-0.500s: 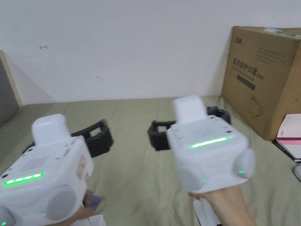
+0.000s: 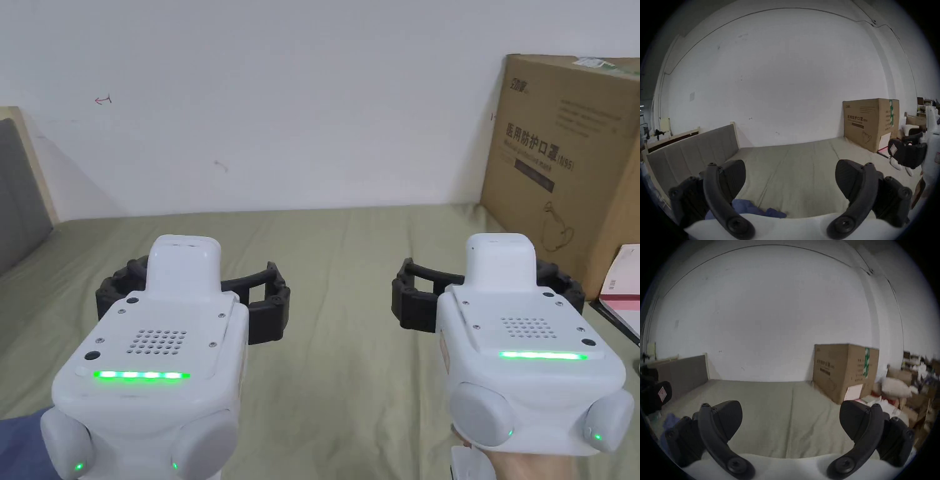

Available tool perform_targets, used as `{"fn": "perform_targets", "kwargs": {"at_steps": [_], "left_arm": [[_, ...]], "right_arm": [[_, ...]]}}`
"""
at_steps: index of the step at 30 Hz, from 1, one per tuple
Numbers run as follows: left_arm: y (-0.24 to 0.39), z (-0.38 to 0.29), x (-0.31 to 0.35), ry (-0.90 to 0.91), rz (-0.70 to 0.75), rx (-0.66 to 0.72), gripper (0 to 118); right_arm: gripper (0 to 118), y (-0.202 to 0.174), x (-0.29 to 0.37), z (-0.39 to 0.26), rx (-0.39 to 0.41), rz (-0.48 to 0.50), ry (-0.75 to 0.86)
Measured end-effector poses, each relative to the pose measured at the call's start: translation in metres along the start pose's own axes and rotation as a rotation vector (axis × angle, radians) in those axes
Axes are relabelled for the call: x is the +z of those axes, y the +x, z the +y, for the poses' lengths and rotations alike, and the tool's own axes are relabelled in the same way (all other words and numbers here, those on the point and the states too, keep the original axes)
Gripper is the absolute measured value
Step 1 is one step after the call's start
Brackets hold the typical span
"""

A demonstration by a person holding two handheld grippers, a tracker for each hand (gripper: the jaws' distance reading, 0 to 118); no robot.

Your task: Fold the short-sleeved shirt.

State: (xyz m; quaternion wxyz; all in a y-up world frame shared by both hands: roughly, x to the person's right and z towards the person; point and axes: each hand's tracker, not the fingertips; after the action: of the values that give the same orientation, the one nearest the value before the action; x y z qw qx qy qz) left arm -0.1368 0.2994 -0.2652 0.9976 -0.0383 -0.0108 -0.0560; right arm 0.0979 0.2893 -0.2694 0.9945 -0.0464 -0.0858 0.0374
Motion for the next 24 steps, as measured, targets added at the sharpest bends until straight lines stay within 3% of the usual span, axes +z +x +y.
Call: {"fn": "perform_targets", "kwargs": {"at_steps": [1, 2, 3, 4, 5, 7, 10, 19, 24], "left_arm": [[0.000, 0.002, 0.001, -0.004, -0.002, 0.007, 93], [-0.002, 0.001, 0.003, 0.000, -0.015, 0.020, 70], [-0.005, 0.000, 0.003, 0.002, -0.048, 0.048, 28], [-0.007, -0.001, 0.001, -0.025, -0.071, 0.075, 2], [-0.006, -0.001, 0.000, -0.068, -0.054, 0.090, 3], [-0.010, -0.005, 0.000, -0.086, -0.072, 0.105, 2], [-0.007, -0.009, 0.003, -0.087, -0.059, 0.085, 0], [-0.008, -0.005, 0.002, -0.090, -0.056, 0.109, 0], [-0.021, -0.001, 0.006, -0.094, -0.037, 0.116, 0]], "right_arm": [[113, -0.002, 0.003, 0.000, 0.032, 0.014, 0.007], [103, -0.005, 0.006, 0.000, 0.043, 0.035, 0.006], [83, -0.006, 0.006, -0.001, 0.039, 0.044, 0.010], [35, -0.008, 0.007, -0.002, 0.031, 0.049, 0.005], [10, -0.008, 0.005, -0.003, 0.025, 0.053, -0.011], [10, -0.004, 0.002, -0.006, -0.047, 0.058, -0.053], [3, -0.003, 0.003, -0.009, -0.034, 0.051, -0.047], [3, -0.001, 0.002, -0.002, -0.032, 0.049, -0.052], [3, -0.010, 0.003, 0.006, -0.051, 0.133, -0.068]]}}
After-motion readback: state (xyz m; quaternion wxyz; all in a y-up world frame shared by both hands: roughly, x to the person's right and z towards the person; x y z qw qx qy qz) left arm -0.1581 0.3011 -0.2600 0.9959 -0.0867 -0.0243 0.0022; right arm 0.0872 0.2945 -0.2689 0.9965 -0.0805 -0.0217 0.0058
